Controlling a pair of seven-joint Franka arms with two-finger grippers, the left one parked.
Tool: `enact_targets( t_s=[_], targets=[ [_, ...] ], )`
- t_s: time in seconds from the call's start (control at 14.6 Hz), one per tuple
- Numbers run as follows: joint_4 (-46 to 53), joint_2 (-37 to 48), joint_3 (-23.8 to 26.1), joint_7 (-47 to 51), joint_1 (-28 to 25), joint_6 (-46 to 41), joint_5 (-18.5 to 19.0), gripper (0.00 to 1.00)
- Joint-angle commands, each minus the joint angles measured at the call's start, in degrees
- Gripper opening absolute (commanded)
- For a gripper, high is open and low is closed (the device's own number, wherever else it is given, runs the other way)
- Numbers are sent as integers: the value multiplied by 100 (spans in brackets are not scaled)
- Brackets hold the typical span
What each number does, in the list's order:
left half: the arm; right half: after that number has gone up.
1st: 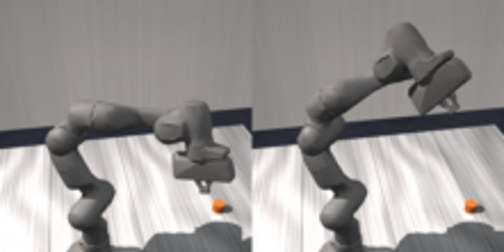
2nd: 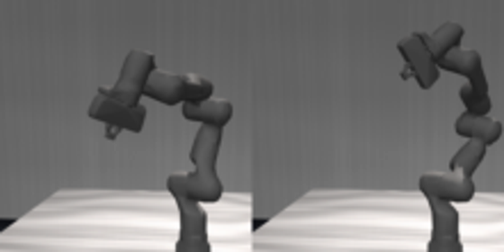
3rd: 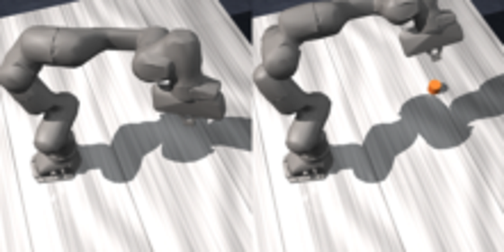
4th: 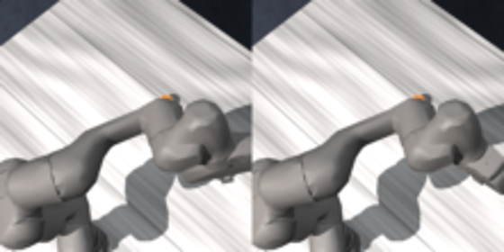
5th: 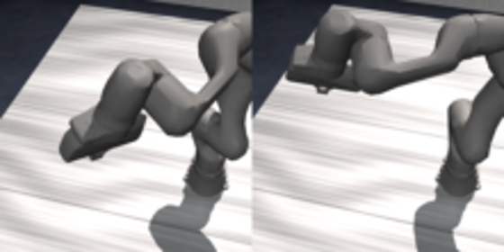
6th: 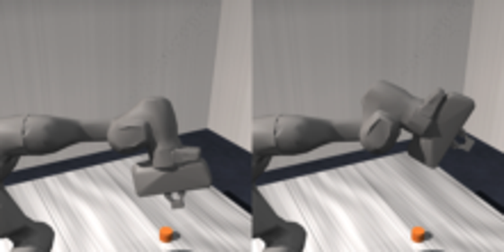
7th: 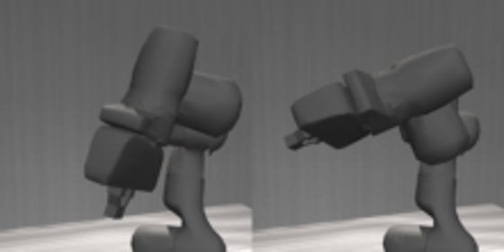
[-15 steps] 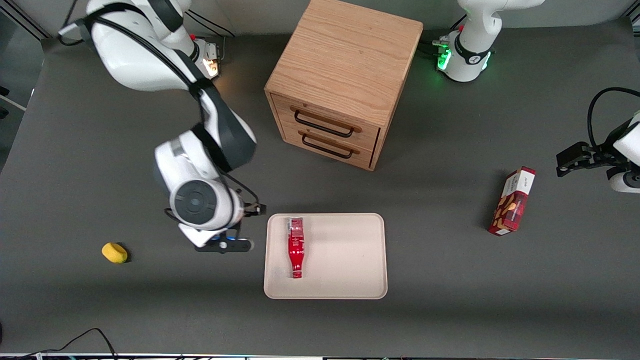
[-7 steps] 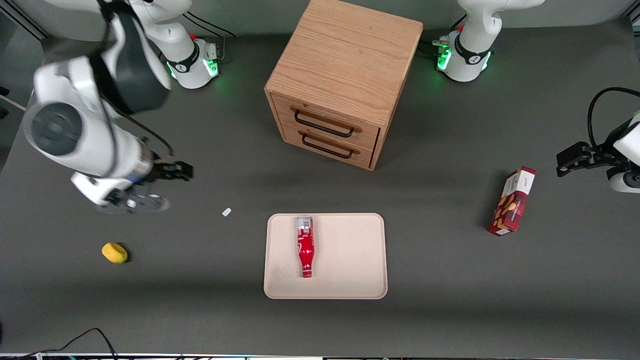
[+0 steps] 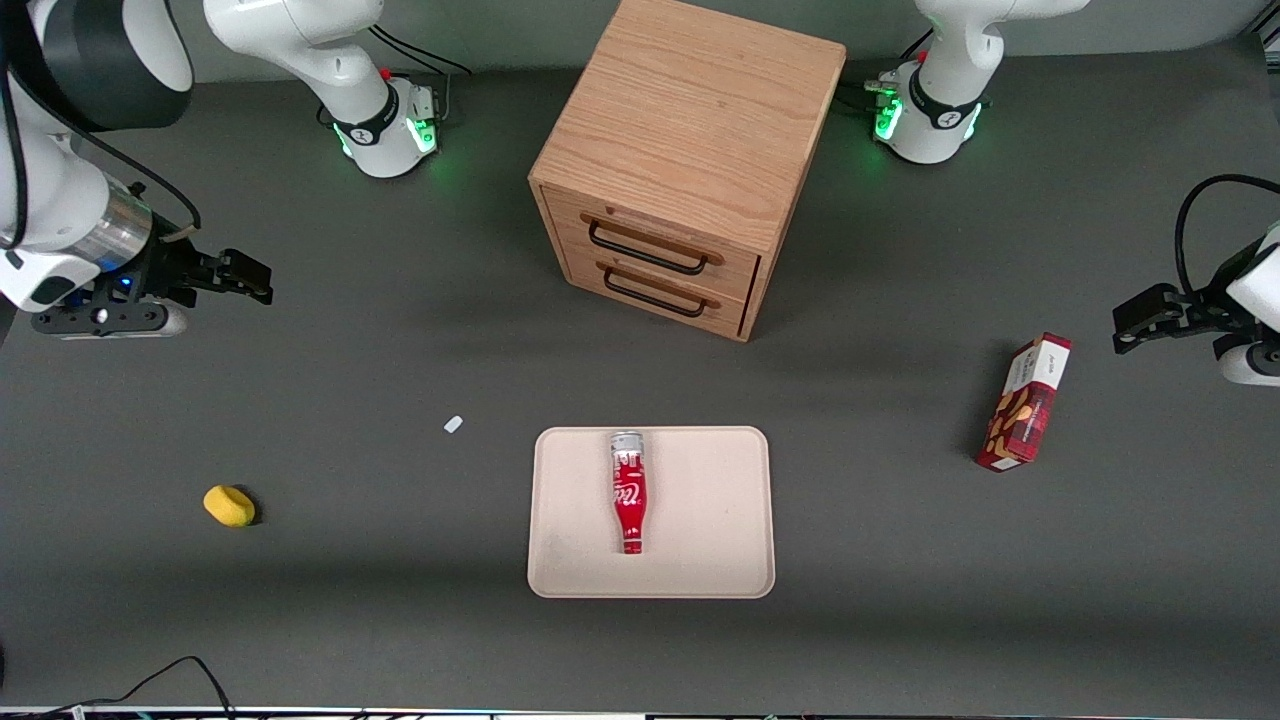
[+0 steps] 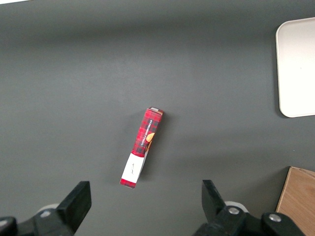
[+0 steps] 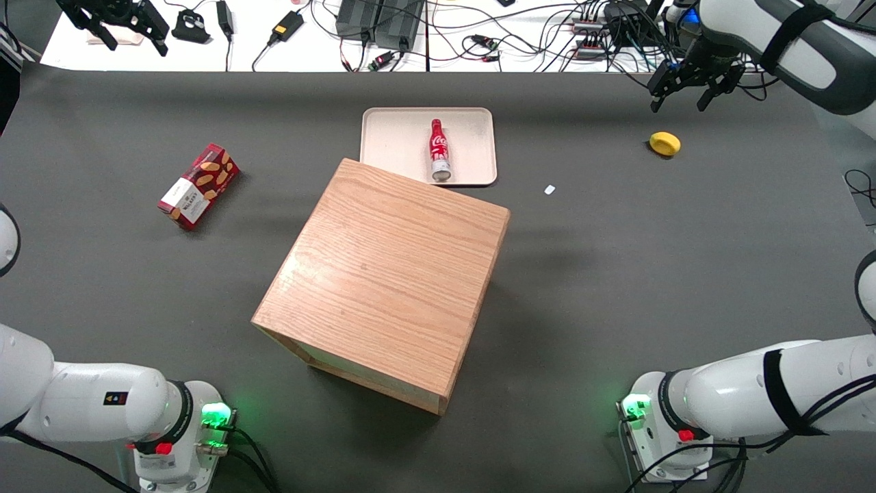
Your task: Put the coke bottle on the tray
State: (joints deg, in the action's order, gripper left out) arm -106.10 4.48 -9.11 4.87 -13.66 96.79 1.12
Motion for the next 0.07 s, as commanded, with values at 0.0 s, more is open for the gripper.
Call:
enact_targets(
  t_s=[0.0],
  targets=[
    [28,-52,50,-109,38,77,-155,100]
  ],
)
